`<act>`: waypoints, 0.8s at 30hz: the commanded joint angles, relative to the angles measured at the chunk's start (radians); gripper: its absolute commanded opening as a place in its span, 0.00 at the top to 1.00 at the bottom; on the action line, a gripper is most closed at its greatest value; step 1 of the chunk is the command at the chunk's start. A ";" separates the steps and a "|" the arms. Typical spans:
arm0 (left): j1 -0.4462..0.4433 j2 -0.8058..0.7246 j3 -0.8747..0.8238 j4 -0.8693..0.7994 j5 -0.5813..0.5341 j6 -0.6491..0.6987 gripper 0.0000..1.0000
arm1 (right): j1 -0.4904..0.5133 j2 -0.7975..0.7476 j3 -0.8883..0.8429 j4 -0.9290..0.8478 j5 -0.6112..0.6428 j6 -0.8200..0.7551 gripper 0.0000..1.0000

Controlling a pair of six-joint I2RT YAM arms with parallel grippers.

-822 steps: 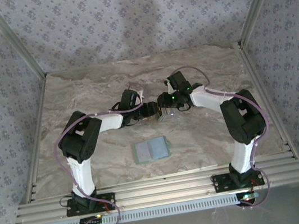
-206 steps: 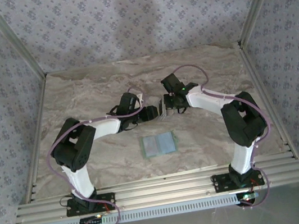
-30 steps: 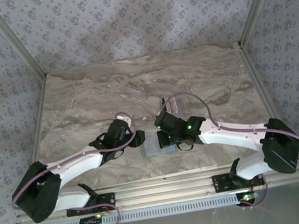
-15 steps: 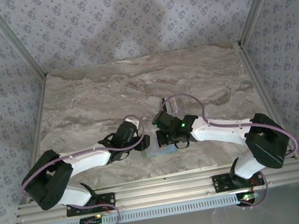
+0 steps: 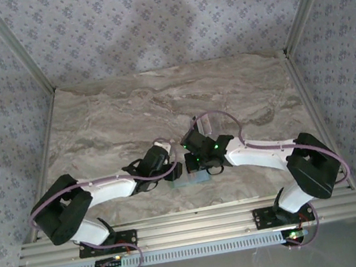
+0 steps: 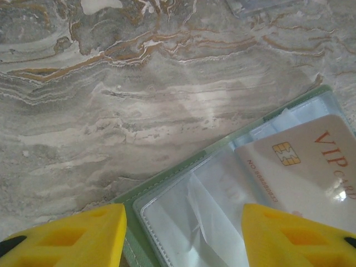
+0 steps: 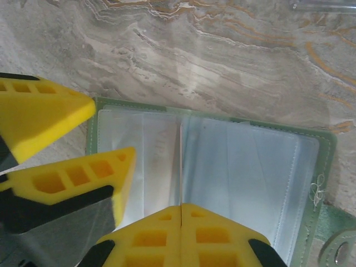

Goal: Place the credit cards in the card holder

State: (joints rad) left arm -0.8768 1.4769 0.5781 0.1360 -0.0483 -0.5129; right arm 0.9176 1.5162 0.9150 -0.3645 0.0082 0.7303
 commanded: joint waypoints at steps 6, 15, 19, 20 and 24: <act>-0.013 0.022 0.023 0.031 -0.015 -0.001 0.44 | -0.010 0.036 0.022 0.013 -0.042 0.006 0.93; -0.014 0.027 0.023 0.037 -0.011 -0.004 0.44 | -0.011 0.039 0.020 0.011 -0.041 0.001 0.83; -0.013 0.032 0.026 0.037 -0.011 -0.006 0.44 | -0.011 0.039 0.016 0.015 -0.043 0.001 0.84; -0.013 0.030 0.025 0.037 -0.009 -0.006 0.44 | -0.011 0.038 0.014 0.015 -0.041 0.001 0.86; -0.013 0.021 0.023 0.036 -0.008 -0.007 0.44 | -0.013 0.033 0.008 0.014 -0.031 0.001 0.97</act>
State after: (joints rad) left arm -0.8795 1.4944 0.5800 0.1600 -0.0536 -0.5159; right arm 0.9092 1.5486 0.9207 -0.3397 -0.0231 0.7334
